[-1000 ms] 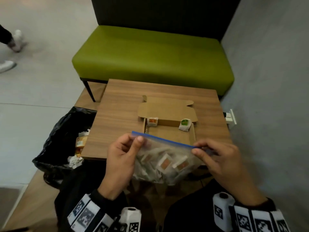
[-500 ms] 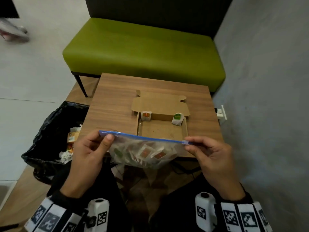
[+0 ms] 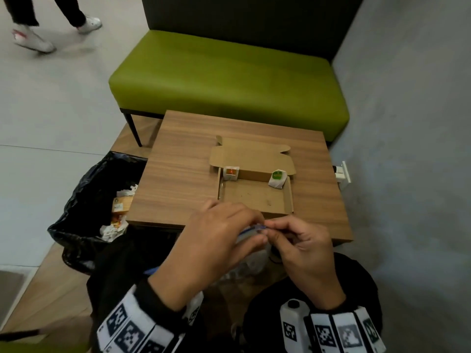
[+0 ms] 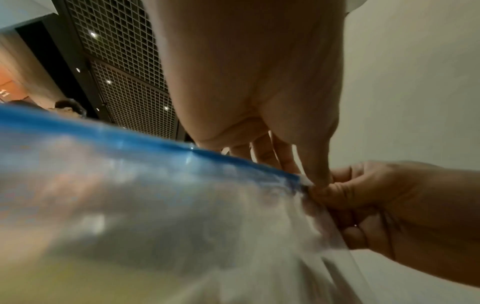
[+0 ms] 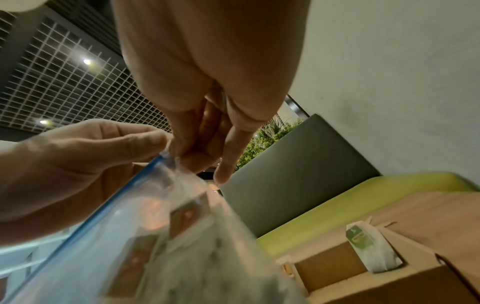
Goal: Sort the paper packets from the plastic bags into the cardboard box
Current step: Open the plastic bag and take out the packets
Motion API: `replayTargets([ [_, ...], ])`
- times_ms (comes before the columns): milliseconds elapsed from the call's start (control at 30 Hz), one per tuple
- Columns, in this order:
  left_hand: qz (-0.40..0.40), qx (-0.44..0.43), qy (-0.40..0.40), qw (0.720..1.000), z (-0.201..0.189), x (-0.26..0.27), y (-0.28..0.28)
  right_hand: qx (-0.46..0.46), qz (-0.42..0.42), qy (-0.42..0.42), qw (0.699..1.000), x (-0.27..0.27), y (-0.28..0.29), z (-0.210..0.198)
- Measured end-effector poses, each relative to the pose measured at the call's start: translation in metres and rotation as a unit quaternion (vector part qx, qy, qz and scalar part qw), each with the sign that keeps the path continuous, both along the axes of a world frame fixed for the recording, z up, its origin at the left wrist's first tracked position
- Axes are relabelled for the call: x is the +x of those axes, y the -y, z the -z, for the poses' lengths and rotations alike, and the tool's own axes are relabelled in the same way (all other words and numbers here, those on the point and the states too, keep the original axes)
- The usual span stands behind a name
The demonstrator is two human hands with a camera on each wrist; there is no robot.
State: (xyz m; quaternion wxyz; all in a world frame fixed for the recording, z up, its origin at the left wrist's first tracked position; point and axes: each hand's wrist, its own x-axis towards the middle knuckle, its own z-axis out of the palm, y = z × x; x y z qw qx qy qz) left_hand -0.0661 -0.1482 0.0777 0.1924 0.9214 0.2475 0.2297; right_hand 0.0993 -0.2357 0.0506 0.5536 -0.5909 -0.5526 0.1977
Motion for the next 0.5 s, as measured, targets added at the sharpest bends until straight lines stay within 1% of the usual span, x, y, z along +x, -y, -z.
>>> replayTargets([
  [133, 0.026, 0.000, 0.020, 0.999, 0.005, 0.003, -0.001, -0.016, 0.007, -0.047, 0.999, -0.003, 0.008, 0.002],
  [200, 0.045, 0.022, 0.002, 0.999, 0.006, 0.002, -0.002, -0.025, 0.004, -0.048, 0.999, -0.004, 0.011, 0.007],
  [267, 0.054, 0.047, -0.037, 0.997, 0.005, 0.000, -0.003, -0.030, 0.005, -0.028, 0.999, -0.004, 0.012, 0.012],
  [367, 0.045, 0.052, -0.074, 0.995, 0.005, -0.011, -0.009, -0.045, 0.023, -0.025, 0.998, 0.005, 0.015, 0.015],
  [433, 0.028, 0.037, -0.073, 0.996, 0.004, -0.024, -0.016, -0.054, 0.053, -0.048, 0.996, 0.018, 0.018, 0.019],
  [500, 0.005, 0.046, -0.074, 0.996, 0.004, -0.040, -0.025, -0.057, 0.087, -0.082, 0.991, 0.033, 0.021, 0.021],
])
